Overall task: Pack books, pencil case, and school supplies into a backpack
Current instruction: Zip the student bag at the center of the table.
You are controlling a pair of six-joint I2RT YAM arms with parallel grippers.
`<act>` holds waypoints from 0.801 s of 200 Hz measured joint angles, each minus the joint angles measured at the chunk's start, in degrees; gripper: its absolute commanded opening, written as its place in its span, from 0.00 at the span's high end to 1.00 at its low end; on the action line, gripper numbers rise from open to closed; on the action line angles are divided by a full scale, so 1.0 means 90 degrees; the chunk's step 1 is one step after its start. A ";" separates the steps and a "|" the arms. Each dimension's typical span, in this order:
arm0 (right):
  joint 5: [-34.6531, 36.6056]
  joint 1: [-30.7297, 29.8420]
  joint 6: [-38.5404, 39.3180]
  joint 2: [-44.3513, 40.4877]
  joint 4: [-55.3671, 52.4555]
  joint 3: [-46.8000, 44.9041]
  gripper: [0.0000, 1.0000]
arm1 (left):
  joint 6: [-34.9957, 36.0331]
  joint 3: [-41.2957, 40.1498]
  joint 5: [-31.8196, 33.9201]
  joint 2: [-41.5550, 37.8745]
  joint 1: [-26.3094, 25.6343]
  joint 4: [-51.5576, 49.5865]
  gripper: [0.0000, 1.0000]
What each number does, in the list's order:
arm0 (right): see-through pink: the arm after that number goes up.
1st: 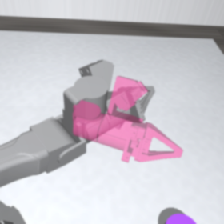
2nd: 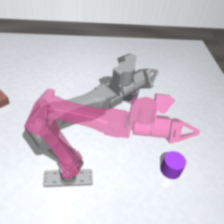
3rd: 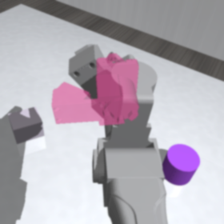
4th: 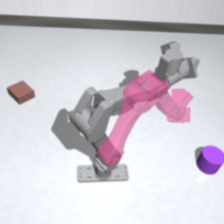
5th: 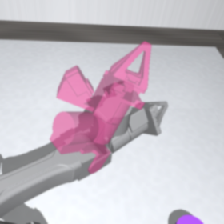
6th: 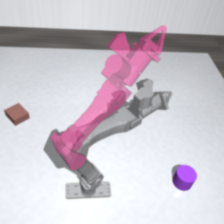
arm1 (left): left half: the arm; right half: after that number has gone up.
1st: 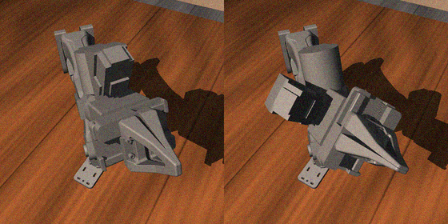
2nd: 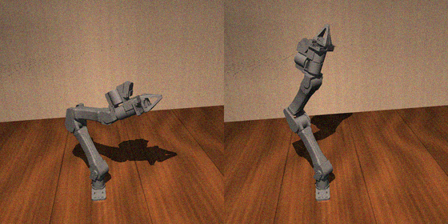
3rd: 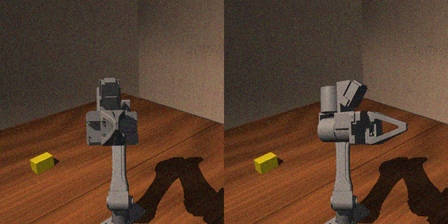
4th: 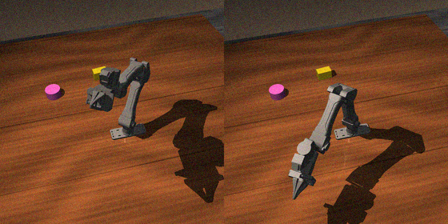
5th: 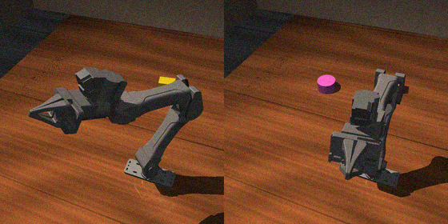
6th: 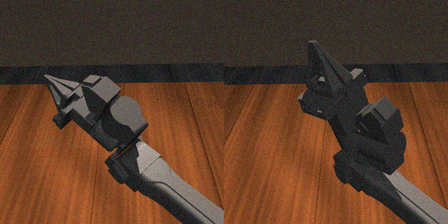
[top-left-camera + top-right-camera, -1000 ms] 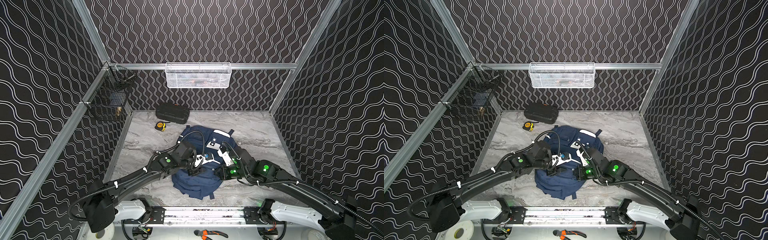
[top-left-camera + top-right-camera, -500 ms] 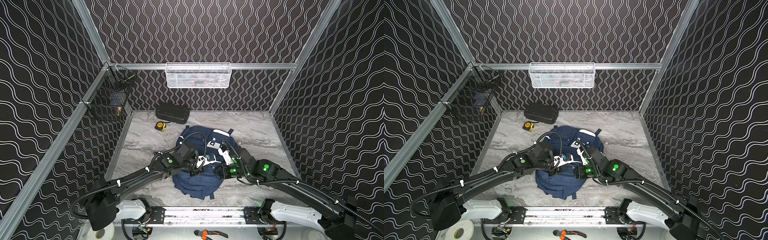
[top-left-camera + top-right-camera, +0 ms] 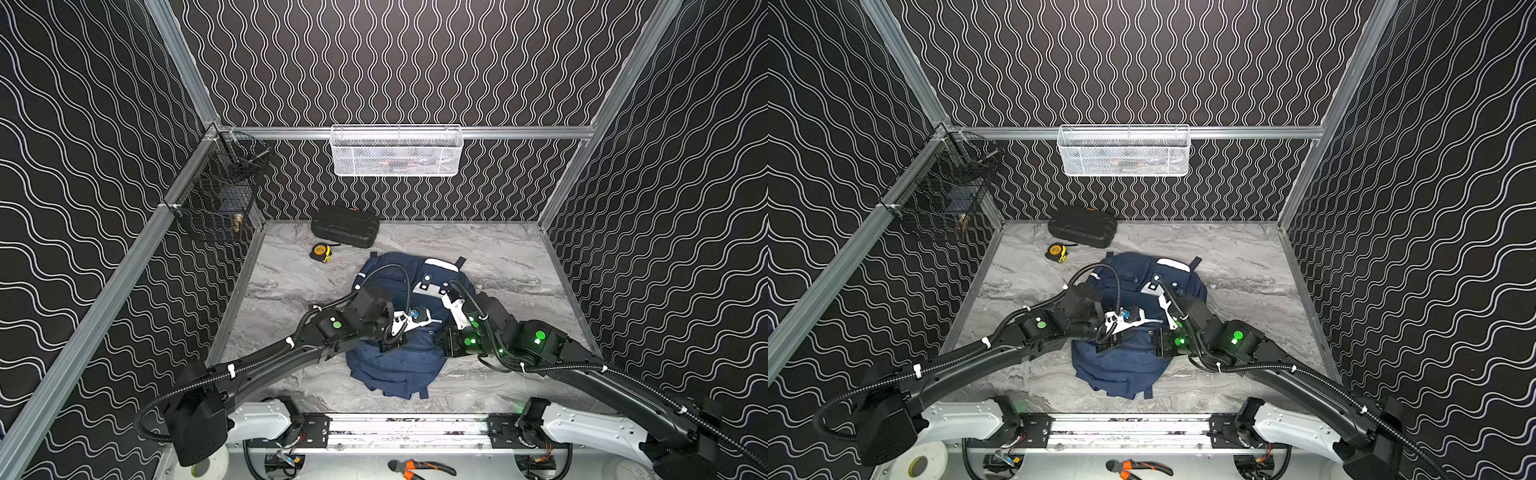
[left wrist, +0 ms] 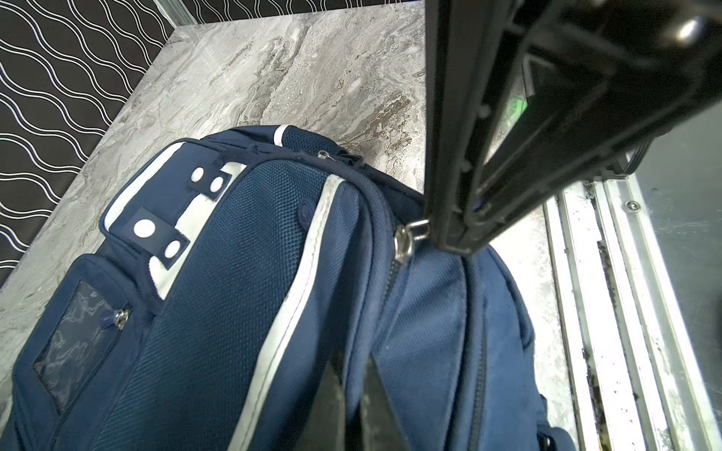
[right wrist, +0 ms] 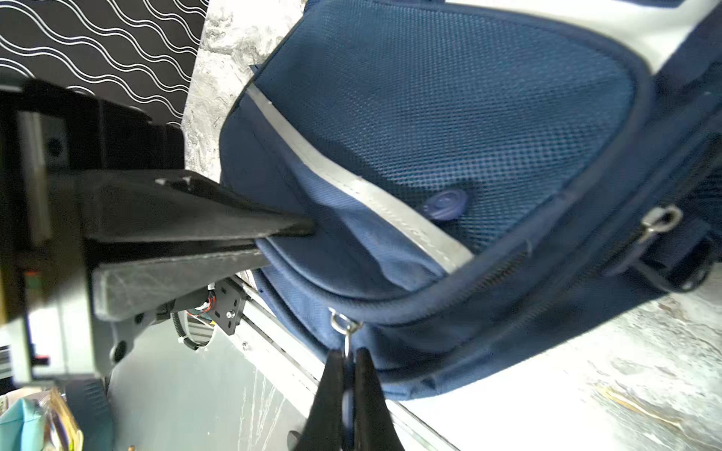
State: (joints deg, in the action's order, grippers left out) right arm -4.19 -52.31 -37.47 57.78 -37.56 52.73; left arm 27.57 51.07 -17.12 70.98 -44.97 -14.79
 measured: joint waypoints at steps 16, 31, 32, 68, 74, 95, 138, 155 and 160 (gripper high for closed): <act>0.0228 0.0019 -0.0066 0.0000 -0.0233 0.0070 1.00 | 0.0022 -0.0024 0.0024 -0.0039 0.0000 0.0012 1.00; 0.0471 0.0073 -0.0177 -0.0070 -0.0452 0.0095 1.00 | 0.0085 -0.0085 0.0034 -0.0104 0.0000 0.0027 1.00; 0.0483 0.0078 -0.0182 -0.0078 -0.0461 0.0095 1.00 | 0.0087 -0.0087 0.0032 -0.0107 0.0000 0.0032 1.00; 0.0474 0.0607 -0.0318 -0.0355 -0.0580 -0.0090 1.00 | 0.0141 -0.0226 -0.0182 -0.0270 -0.0002 0.0216 1.00; 0.0398 0.0704 -0.0318 -0.0362 -0.0585 -0.0114 1.00 | 0.0146 -0.0248 -0.0216 -0.0289 -0.0002 0.0223 1.00; 0.0163 0.0945 -0.0323 -0.0347 -0.0607 -0.0117 1.00 | 0.0240 -0.0304 -0.0287 -0.0384 -0.0002 0.0245 1.00; -0.0112 0.1173 -0.0214 0.0073 -0.0789 0.0100 1.00 | 0.0449 -0.0335 -0.0401 -0.0486 0.0000 0.0151 1.00; -0.0228 0.1246 -0.0168 0.0282 -0.0857 0.0182 1.00 | 0.0520 -0.0338 -0.0403 -0.0503 0.0007 0.0104 1.00; -0.0262 0.1268 -0.0165 0.0328 -0.0860 0.0199 1.00 | 0.0554 -0.0338 -0.0406 -0.0505 0.0007 0.0090 1.00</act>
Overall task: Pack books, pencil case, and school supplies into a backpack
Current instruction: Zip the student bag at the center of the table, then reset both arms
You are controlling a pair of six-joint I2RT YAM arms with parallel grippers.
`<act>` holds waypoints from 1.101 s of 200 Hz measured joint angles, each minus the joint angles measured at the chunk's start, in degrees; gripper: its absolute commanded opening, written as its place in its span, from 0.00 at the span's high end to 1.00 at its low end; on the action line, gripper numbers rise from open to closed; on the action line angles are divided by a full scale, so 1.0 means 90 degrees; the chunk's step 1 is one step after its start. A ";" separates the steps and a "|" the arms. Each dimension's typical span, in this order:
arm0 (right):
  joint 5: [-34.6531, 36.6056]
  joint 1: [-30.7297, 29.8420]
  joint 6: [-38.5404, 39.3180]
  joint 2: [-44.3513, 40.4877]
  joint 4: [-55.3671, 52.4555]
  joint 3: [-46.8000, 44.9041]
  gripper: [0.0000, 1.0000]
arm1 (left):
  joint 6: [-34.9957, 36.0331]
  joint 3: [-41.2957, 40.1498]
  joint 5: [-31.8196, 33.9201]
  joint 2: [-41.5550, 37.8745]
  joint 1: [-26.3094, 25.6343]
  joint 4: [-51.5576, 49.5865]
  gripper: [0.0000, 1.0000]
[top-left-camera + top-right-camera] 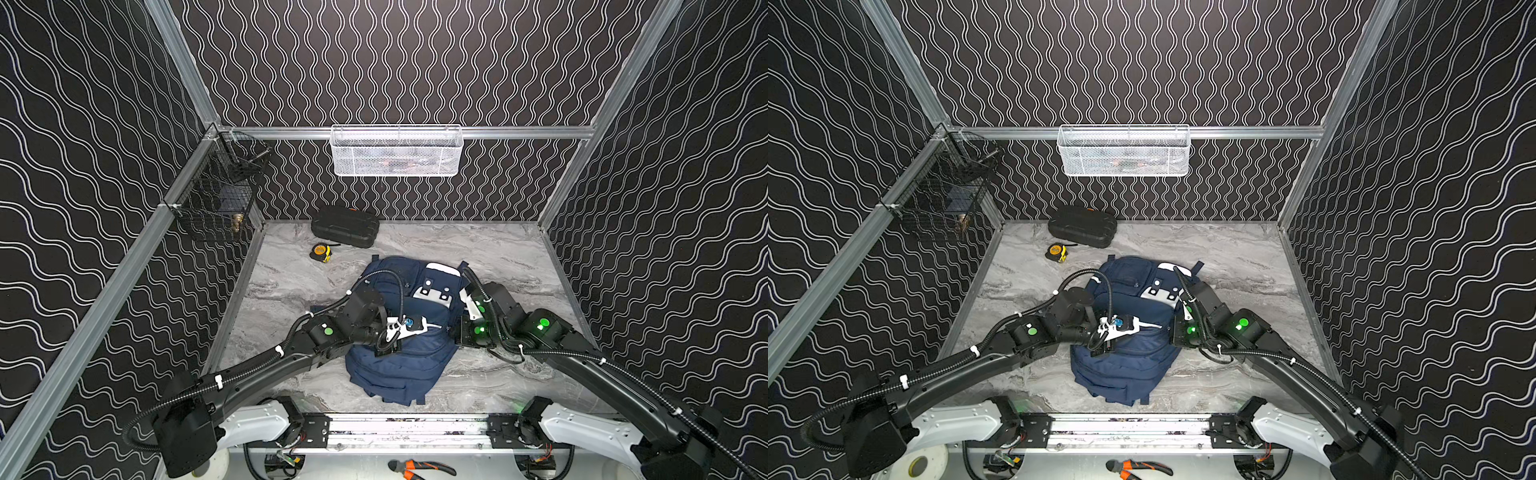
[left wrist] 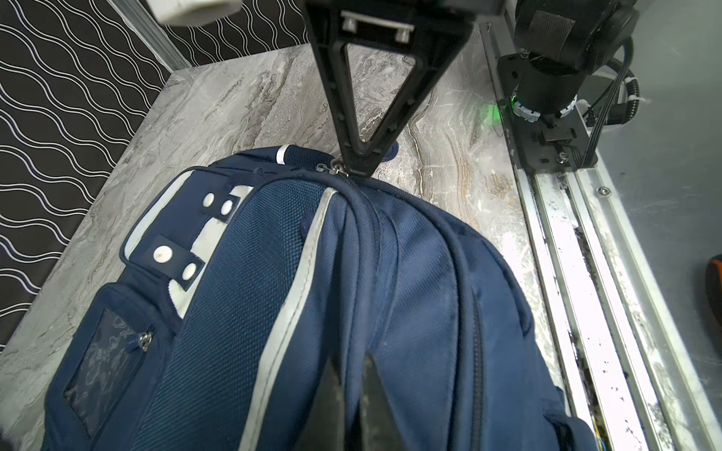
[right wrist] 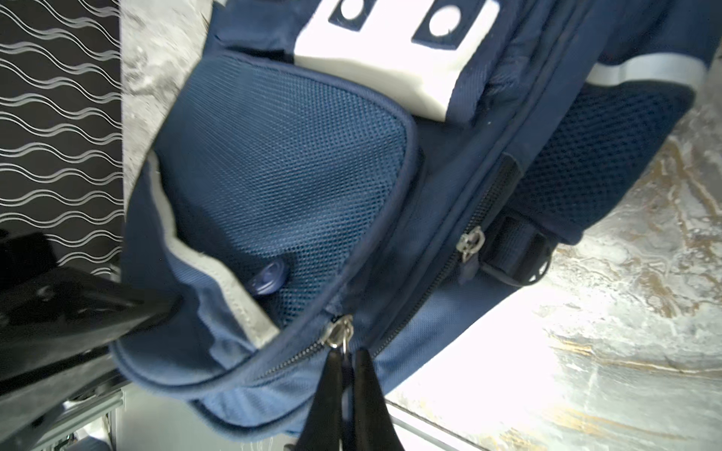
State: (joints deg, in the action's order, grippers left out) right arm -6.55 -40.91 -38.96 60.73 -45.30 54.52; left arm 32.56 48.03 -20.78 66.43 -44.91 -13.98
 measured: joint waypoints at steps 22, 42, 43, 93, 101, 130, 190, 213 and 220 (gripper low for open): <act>-0.0216 0.0160 0.0049 0.0177 0.0032 0.0041 1.00 | 0.0061 0.0000 -0.0012 -0.0012 0.0000 -0.0041 1.00; -0.0442 0.0357 0.0100 0.0299 0.0097 0.0063 1.00 | 0.0085 0.0000 -0.0015 -0.0012 0.0000 -0.0044 1.00; -0.0452 0.0364 0.0100 0.0304 0.0097 0.0066 1.00 | 0.0087 0.0000 -0.0015 -0.0010 0.0000 -0.0044 1.00; 0.0566 0.0695 0.0228 0.0359 -0.0401 0.0250 0.47 | 0.0019 0.0296 -0.0051 -0.0015 0.0005 0.0153 0.35; 0.0714 0.0702 0.0284 0.0287 -0.0493 0.0352 0.45 | -0.0066 0.0321 -0.0056 -0.0119 0.0005 0.0221 0.35; 0.1571 0.0998 0.0313 0.0010 -0.0646 0.0714 0.40 | -0.0515 0.0304 0.0180 -0.0665 0.0119 0.0814 0.24; 0.3767 0.2210 0.1161 0.0085 -0.0250 0.1044 0.18 | -0.1797 0.0238 0.2268 -0.1013 0.1192 0.2266 0.20; 0.4194 0.2880 0.1719 0.0090 0.0860 0.0525 0.14 | -0.2361 0.0255 0.2956 -0.0782 0.1979 0.2399 0.21; 0.4284 0.3106 0.1889 0.0119 0.1309 0.0270 0.13 | -0.2555 0.0243 0.3138 -0.0712 0.2256 0.2397 0.21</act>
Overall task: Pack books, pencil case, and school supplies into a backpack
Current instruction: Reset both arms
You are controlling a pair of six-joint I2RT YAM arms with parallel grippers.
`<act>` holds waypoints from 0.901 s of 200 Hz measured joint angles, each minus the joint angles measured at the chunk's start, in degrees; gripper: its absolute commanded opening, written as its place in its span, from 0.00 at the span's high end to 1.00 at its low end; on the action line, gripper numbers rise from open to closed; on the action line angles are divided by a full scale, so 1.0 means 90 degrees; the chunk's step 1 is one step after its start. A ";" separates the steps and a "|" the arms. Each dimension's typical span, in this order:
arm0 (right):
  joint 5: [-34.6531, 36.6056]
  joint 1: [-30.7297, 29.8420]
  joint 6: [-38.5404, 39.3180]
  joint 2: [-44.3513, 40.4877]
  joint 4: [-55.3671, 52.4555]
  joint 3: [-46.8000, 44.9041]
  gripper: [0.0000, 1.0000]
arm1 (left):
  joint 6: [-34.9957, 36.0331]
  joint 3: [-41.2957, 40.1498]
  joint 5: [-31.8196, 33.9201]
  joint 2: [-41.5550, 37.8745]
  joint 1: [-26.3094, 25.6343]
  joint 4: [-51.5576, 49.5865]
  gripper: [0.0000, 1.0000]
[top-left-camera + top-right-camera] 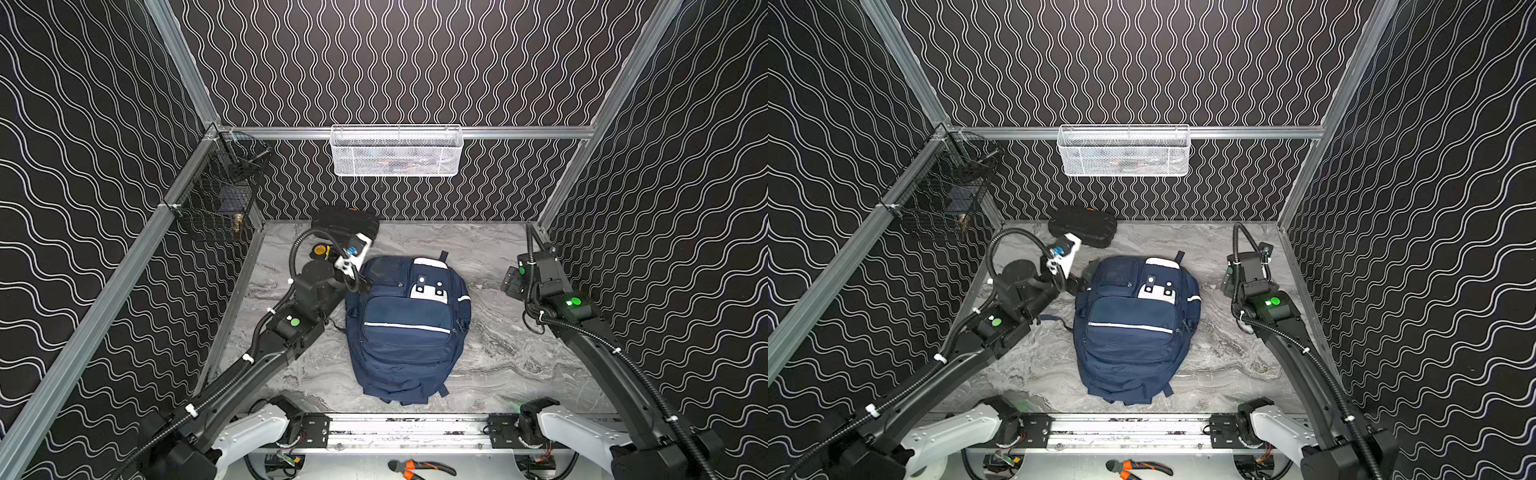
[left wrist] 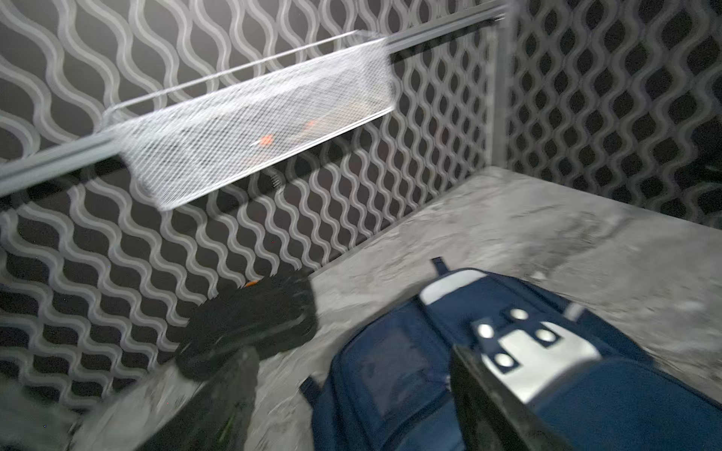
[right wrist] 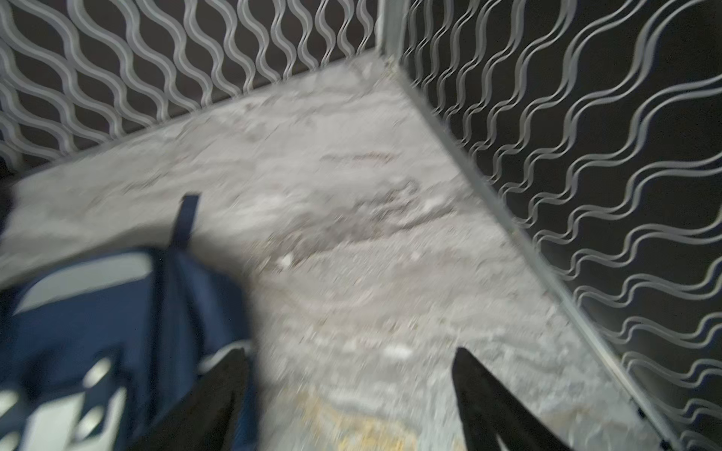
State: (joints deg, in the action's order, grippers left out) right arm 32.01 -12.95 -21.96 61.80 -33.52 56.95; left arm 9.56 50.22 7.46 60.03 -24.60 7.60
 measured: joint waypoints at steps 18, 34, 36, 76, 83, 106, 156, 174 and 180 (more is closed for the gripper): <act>0.0165 0.0566 0.0362 0.0194 0.0976 -0.0648 0.13 | -0.0408 -0.0240 0.0539 0.0080 0.0578 0.0053 0.21; 0.0299 0.1005 0.0563 0.0396 0.1746 -0.1205 0.13 | -0.0578 -0.0685 0.0780 0.0092 0.0906 0.0155 0.21; 0.0311 0.1064 0.0568 0.0420 0.1851 -0.1275 0.13 | -0.0580 -0.0763 0.0826 0.0092 0.0942 0.0192 0.21; 0.0194 0.1659 0.1202 0.0561 0.4357 -0.3072 0.12 | -0.0743 -0.2271 0.1124 0.0255 0.1768 0.0857 0.22; 0.0029 0.1685 0.1355 0.0561 0.4833 -0.3422 0.12 | -0.0792 -0.2458 0.1127 0.0311 0.1940 0.0967 0.22; -0.0449 0.1787 0.1753 0.0639 0.6241 -0.4201 0.12 | -0.0969 -0.2922 0.1110 0.0452 0.2324 0.1345 0.20; -0.1222 0.1817 0.2084 0.0726 0.8463 -0.5260 0.11 | -0.1044 -0.3847 0.0194 0.0852 0.2800 0.2630 0.15; -0.1705 0.1887 0.2033 0.1022 0.9202 -0.5319 0.11 | -0.1047 -0.4087 -0.0109 0.1163 0.3014 0.3458 0.10; -0.1875 0.1911 0.2016 0.1171 0.9457 -0.5311 0.11 | -0.1049 -0.4155 -0.0248 0.1324 0.3077 0.3752 0.09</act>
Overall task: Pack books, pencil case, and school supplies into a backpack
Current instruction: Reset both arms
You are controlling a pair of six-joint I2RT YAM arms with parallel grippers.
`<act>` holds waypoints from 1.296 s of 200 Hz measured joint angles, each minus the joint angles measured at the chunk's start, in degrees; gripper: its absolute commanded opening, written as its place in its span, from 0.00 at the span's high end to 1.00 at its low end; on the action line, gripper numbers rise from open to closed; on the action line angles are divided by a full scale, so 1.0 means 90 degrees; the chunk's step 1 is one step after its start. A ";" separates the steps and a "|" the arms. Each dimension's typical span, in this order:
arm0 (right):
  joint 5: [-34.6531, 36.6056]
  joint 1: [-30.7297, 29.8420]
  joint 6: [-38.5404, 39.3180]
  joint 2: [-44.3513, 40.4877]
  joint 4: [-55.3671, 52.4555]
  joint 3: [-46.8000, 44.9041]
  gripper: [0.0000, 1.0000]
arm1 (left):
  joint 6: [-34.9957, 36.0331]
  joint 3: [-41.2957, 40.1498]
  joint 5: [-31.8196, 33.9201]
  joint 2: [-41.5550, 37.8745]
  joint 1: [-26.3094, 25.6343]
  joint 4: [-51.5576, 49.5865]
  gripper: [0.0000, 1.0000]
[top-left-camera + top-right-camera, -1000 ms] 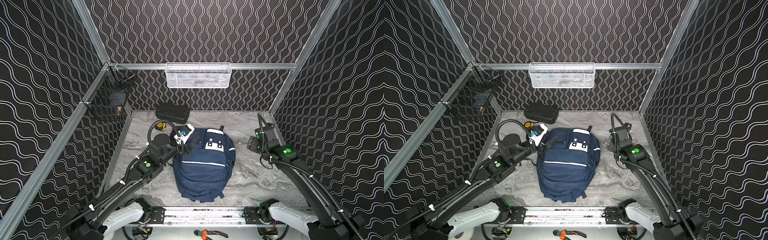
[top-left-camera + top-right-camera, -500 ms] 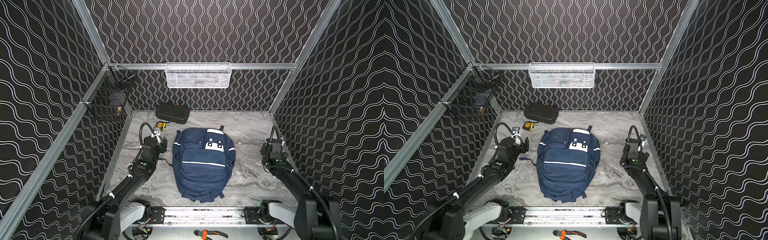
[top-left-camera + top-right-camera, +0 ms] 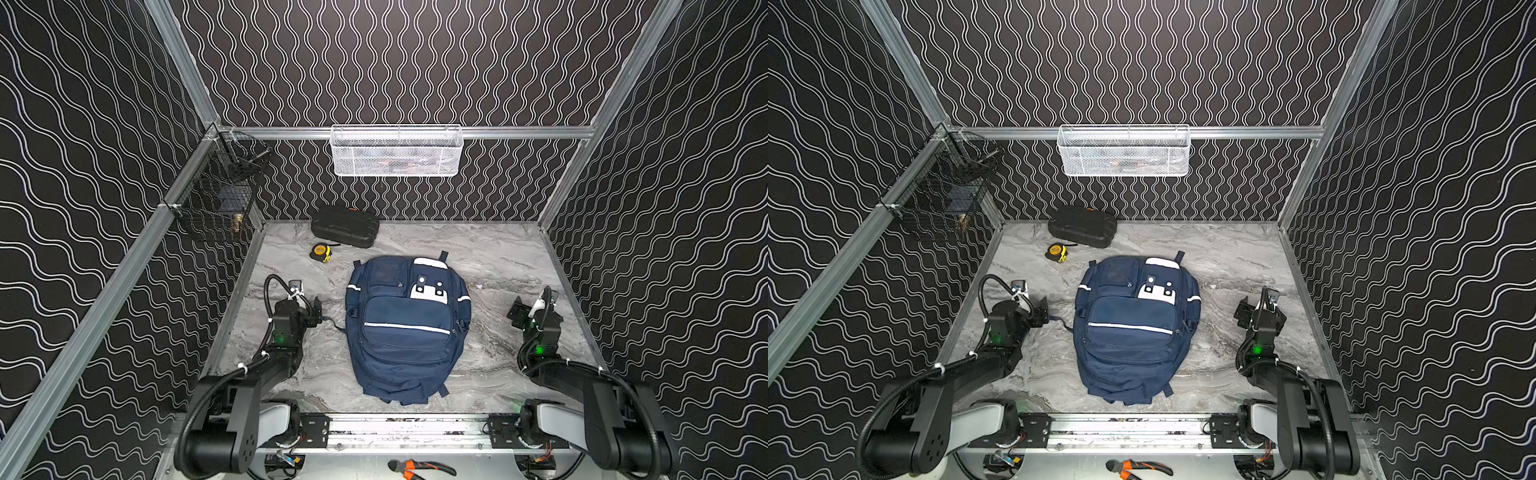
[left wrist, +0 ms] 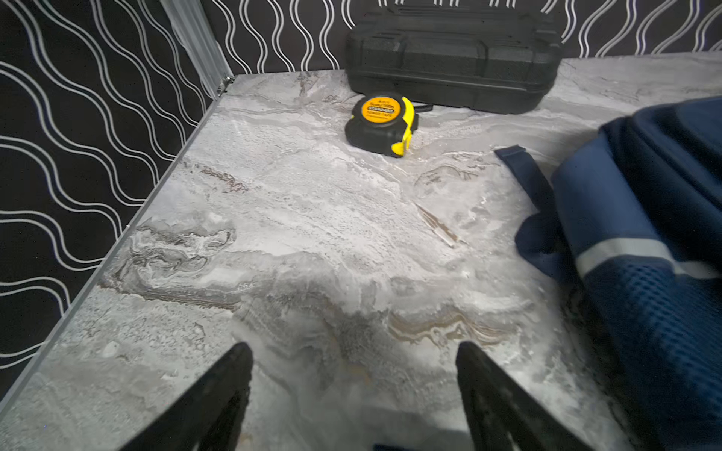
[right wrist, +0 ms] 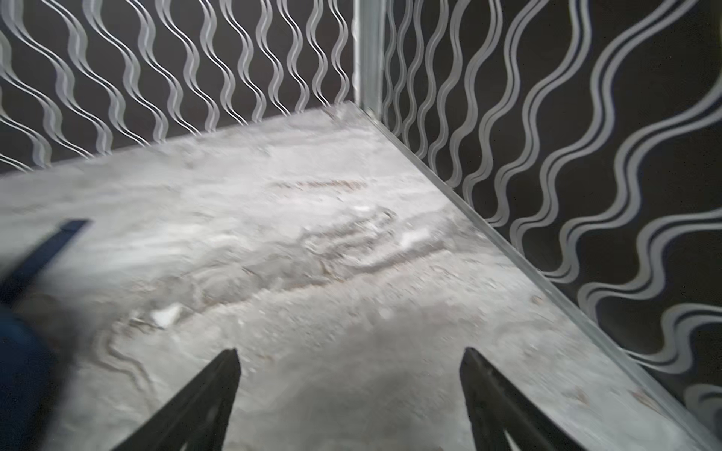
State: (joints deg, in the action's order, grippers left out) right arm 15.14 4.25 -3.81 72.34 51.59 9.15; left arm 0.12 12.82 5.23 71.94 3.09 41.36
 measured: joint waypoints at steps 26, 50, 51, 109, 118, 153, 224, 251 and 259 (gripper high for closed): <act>-0.0673 0.0211 -0.0066 0.0855 0.0928 0.0136 0.11 | -0.0100 -0.0046 -0.0607 0.0675 0.0231 0.0818 0.08; -0.1239 0.0335 -0.0124 0.1462 0.1433 0.0219 0.10 | -0.0355 -0.0034 -0.1207 0.1299 0.0401 0.1751 0.08; -0.1253 0.0335 -0.0124 0.1477 0.1455 0.0219 0.10 | -0.0359 -0.0034 -0.1231 0.1321 0.0408 0.1780 0.08; -0.1355 0.0146 -0.0068 0.1719 0.1814 0.0454 0.00 | -0.0510 0.0311 -0.2278 0.2123 0.0495 0.2698 0.05; -0.1292 0.0146 -0.0058 0.1724 0.1744 0.0454 0.01 | -0.0510 0.0284 -0.2331 0.2135 0.0474 0.2776 0.05; -0.1105 0.0080 -0.0002 0.1727 0.1729 0.0486 0.01 | -0.0423 -0.0165 -0.2059 0.2178 0.0138 0.3342 0.02; -0.1025 0.0056 0.0007 0.1727 0.1732 0.0486 0.01 | -0.0350 0.0168 -0.0294 0.2516 -0.0432 0.3451 0.01; -0.1001 0.0039 0.0022 0.1727 0.1729 0.0486 0.01 | -0.0350 0.0168 -0.0017 0.2526 -0.0440 0.3390 0.01; -0.1001 0.0039 0.0022 0.1727 0.1729 0.0488 0.01 | -0.0350 0.0168 0.0005 0.2526 -0.0449 0.3390 0.01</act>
State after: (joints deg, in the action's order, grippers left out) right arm 6.13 4.60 -3.62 87.88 67.16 13.54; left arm -3.03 14.33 5.28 94.67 -0.95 71.88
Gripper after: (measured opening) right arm 0.995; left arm 0.986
